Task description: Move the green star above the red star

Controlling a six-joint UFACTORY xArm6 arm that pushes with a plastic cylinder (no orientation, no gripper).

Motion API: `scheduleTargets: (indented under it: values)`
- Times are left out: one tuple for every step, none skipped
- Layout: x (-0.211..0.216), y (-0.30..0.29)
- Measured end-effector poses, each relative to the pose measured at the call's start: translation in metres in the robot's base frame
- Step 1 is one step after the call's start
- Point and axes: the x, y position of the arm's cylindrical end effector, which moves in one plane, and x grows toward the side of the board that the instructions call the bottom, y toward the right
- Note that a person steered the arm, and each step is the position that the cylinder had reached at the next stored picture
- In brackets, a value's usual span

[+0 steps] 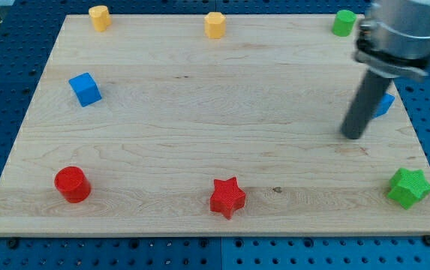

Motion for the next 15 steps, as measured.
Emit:
scheduleTargets:
  values:
    - [0.019, 0.066]
    - [0.061, 0.107]
    - [0.107, 0.106]
    - [0.107, 0.105]
    - [0.108, 0.068]
    - [0.108, 0.031]
    - [0.106, 0.012]
    - [0.095, 0.008]
    - [0.081, 0.000]
    - [0.074, -0.010]
    - [0.074, -0.024]
    - [0.082, -0.032]
    - [0.085, -0.040]
    - [0.082, -0.050]
    - [0.074, -0.064]
